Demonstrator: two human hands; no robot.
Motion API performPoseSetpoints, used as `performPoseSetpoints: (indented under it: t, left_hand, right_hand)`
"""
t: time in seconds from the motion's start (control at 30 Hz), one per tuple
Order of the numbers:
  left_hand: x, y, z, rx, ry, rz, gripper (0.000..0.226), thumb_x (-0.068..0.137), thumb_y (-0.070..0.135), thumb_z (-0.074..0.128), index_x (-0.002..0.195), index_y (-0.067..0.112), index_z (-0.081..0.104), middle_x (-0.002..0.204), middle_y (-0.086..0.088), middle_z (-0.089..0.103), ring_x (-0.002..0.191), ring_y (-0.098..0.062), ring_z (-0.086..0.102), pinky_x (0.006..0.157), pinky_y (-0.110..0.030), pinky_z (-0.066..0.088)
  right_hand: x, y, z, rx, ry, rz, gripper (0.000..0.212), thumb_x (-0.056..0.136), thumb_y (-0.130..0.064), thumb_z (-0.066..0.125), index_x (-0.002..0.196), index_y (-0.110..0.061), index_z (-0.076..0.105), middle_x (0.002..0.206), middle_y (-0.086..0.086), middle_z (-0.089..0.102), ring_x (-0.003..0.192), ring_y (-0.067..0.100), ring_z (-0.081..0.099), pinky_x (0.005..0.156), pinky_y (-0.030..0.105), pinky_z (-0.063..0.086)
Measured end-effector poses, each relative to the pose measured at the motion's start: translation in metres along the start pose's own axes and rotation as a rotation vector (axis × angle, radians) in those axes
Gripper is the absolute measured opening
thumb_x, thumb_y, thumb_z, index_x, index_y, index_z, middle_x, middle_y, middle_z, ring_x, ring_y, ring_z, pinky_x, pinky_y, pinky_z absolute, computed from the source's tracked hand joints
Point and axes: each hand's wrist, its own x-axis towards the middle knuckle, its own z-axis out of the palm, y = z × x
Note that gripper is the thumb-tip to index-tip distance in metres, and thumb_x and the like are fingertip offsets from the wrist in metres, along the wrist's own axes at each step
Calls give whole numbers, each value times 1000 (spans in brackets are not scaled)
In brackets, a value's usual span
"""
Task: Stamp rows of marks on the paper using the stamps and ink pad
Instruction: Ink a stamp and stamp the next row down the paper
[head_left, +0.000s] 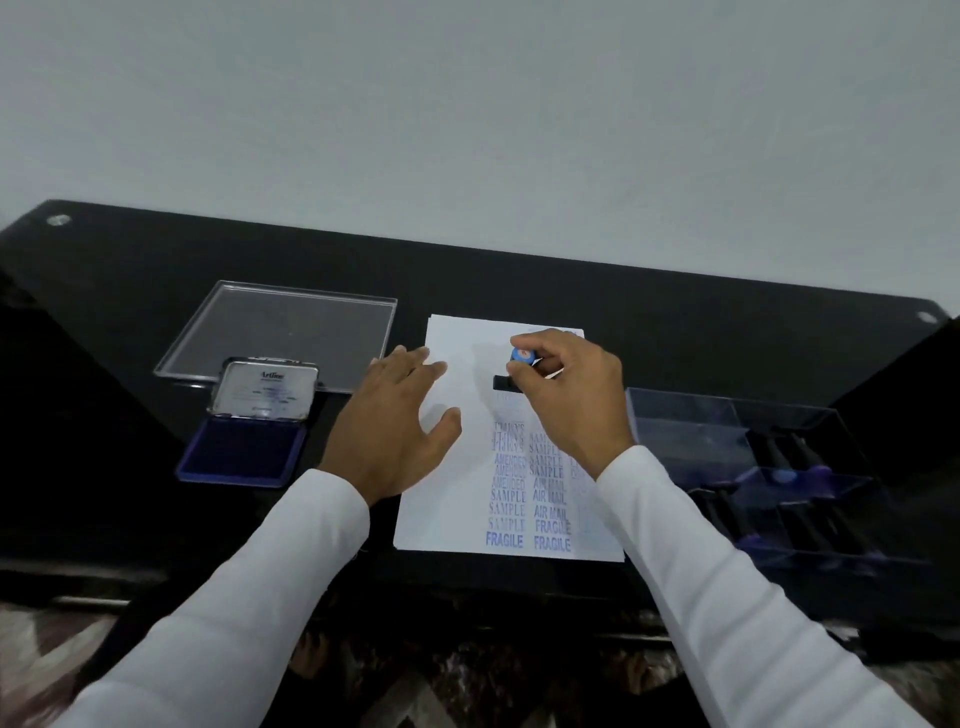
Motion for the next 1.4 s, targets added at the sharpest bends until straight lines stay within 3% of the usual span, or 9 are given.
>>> performPoseSetpoints:
  t: [0.13, 0.3, 0.5, 0.6, 0.73, 0.83, 1.07, 1.4]
  left_hand:
    - [13, 1, 10, -23, -30, -21, 63, 90, 56, 49, 145, 25, 49, 158, 2, 39, 151, -22, 26, 120, -46, 26]
    - [29, 0, 21, -20, -62, -41, 63, 91, 58, 50, 146, 27, 48, 160, 4, 35, 152, -23, 23, 120, -50, 25]
    - [43, -5, 30, -8, -88, -25, 58, 95, 54, 54, 147, 29, 47, 163, 5, 30, 154, -22, 16, 120, -50, 24]
    - [47, -8, 34, -8, -101, -18, 57, 95, 54, 55, 146, 30, 47, 163, 6, 29, 154, -22, 14, 120, -50, 24]
    - [48, -12, 37, -7, -118, -27, 63, 90, 63, 45, 145, 31, 48, 163, 7, 30, 154, -22, 15, 119, -51, 25]
    - [47, -13, 39, 10, -119, -22, 66, 88, 65, 40, 144, 32, 50, 162, 7, 30, 154, -23, 16, 119, -51, 24]
    - [47, -13, 40, 34, -115, -14, 65, 87, 64, 41, 143, 31, 51, 162, 6, 31, 153, -24, 18, 120, -47, 20]
    - [46, -15, 41, 47, -107, -4, 65, 88, 64, 42, 143, 32, 51, 162, 6, 32, 153, -24, 18, 119, -47, 21]
  right_hand:
    - [14, 8, -2, -13, 12, -4, 19, 89, -22, 73, 108, -20, 75, 107, -8, 71, 87, 6, 66, 86, 18, 54]
    - [28, 17, 3, -44, -15, 17, 21, 89, -25, 73, 110, -21, 74, 109, -7, 71, 86, 7, 65, 80, 8, 47]
    - [38, 23, 10, -64, -52, 39, 23, 90, -27, 72, 112, -21, 73, 111, -7, 70, 87, 6, 63, 81, 7, 46]
    - [42, 25, 14, -70, -60, 33, 22, 90, -26, 73, 111, -21, 73, 110, -6, 71, 87, 7, 64, 83, 13, 50]
    - [44, 28, 18, -81, -75, 40, 22, 90, -26, 73, 111, -21, 73, 110, -6, 70, 83, 5, 63, 79, 7, 45]
    - [43, 29, 19, -78, -79, 40, 23, 89, -26, 73, 112, -21, 73, 109, -5, 71, 84, 8, 65, 84, 18, 53]
    - [43, 28, 21, -58, -78, 46, 22, 89, -21, 74, 110, -19, 74, 103, -4, 72, 80, 10, 68, 85, 26, 57]
    - [42, 28, 22, -41, -93, 63, 24, 88, -23, 74, 112, -18, 74, 108, -3, 73, 84, 9, 68, 89, 29, 57]
